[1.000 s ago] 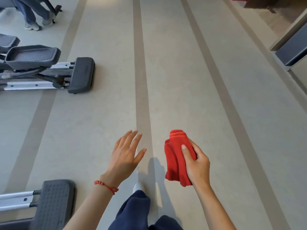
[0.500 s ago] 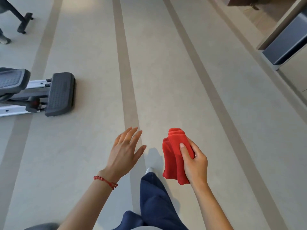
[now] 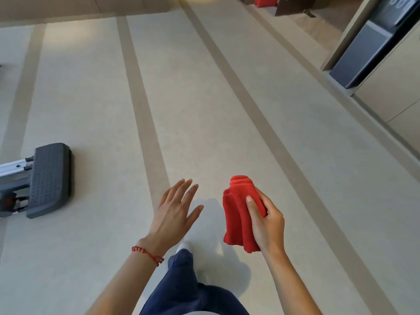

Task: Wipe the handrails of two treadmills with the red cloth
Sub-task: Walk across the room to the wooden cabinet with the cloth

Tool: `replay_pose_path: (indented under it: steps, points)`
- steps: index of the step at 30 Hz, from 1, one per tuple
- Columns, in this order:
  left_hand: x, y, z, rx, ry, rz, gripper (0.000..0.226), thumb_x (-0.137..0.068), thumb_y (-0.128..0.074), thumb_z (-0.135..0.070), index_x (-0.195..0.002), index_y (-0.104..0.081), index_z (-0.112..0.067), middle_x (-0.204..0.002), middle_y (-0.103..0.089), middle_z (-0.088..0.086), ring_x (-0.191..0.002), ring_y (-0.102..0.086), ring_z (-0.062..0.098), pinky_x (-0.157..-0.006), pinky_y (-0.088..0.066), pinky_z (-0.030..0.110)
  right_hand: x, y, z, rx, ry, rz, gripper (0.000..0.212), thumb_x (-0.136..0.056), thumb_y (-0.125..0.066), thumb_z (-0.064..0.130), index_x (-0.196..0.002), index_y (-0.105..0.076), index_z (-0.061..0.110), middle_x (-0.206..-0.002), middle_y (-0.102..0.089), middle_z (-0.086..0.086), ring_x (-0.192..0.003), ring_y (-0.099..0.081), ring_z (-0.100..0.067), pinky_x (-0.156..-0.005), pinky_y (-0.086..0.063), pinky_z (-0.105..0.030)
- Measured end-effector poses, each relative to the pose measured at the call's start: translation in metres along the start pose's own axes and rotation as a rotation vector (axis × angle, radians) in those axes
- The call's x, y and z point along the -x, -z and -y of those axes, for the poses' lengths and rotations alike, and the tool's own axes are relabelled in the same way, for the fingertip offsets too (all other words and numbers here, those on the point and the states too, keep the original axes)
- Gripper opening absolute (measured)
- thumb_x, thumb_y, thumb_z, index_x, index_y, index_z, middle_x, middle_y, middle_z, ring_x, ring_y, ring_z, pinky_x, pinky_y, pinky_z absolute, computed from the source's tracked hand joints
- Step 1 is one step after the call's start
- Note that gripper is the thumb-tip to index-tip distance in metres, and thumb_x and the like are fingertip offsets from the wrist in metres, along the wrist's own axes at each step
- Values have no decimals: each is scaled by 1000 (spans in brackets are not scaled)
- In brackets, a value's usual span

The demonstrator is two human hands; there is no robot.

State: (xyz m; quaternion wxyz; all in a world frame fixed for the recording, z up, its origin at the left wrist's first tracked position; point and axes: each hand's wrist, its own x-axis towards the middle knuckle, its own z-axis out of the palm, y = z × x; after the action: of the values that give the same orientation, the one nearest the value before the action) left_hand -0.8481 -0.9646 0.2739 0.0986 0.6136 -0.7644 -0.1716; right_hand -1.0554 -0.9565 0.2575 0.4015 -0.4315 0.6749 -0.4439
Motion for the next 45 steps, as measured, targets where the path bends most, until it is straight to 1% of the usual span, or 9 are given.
replay_pose_path:
  steps: [6,12,18,24,31,34,39,42,45]
  points:
    - [-84,3,-4,-7,-153,47,79,-92,-8,-59,-127,-53,-5,-133,-53,15,-126,-45,34,-101,-37,49,-49,5,6,-21,-52,-162,35,-86,-59,40,-120,-60,32,-115,-64,14,-104,-59,-3,-94,-49,-33]
    - [-176,9,-15,-59,-342,126,72,-93,-13,-56,-126,-53,-6,-131,-55,14,-123,-48,33,-98,-39,47,-98,8,16,-46,-97,-351,39,-85,-57,44,-122,-57,33,-115,-64,12,-101,-60,-4,-88,-50,-26]
    - [-255,12,-31,-38,-497,163,80,-91,-7,-62,-129,-50,-6,-135,-51,14,-128,-42,33,-101,-37,47,-136,14,24,-118,-148,-548,37,-84,-58,43,-121,-58,35,-111,-64,15,-96,-61,-2,-80,-52,-21]
    - [-309,-1,-79,-14,-658,219,79,-93,-9,-59,-124,-54,-2,-130,-54,18,-123,-47,37,-96,-41,50,-152,40,24,-150,-184,-695,25,-85,-58,42,-108,-54,52,-104,-62,26,-91,-61,6,-71,-50,-12]
    - [-362,-40,-155,-20,-785,296,80,-93,-8,-59,-123,-56,-2,-129,-55,19,-120,-49,37,-95,-42,51,-186,102,3,-152,-235,-864,32,-86,-58,38,-119,-59,35,-109,-65,15,-96,-62,-3,-82,-53,-26]
    - [-389,-60,-194,-8,-811,305,81,-92,-7,-60,-123,-55,-2,-130,-54,19,-121,-49,38,-95,-42,52,-211,139,-7,-151,-238,-898,34,-87,-58,37,-120,-59,34,-110,-65,14,-96,-62,-3,-81,-53,-24]
    - [-438,-85,-274,1,-842,289,81,-93,-7,-59,-123,-55,-1,-130,-54,19,-122,-48,37,-95,-42,51,-261,211,-16,-166,-216,-926,31,-87,-57,35,-118,-59,33,-106,-64,20,-90,-62,3,-69,-50,-9]
    - [-464,-96,-314,0,-848,289,80,-93,-7,-58,-124,-54,-2,-131,-54,18,-123,-47,36,-96,-41,50,-288,252,-17,-159,-198,-926,26,-87,-58,35,-112,-60,40,-100,-65,25,-89,-61,7,-68,-49,-7]
    - [-490,-107,-345,5,-850,301,82,-91,-5,-61,-128,-51,-4,-134,-51,17,-127,-43,35,-100,-37,48,-317,289,-22,-163,-213,-930,28,-87,-58,34,-115,-61,35,-104,-65,22,-91,-61,6,-71,-49,-9]
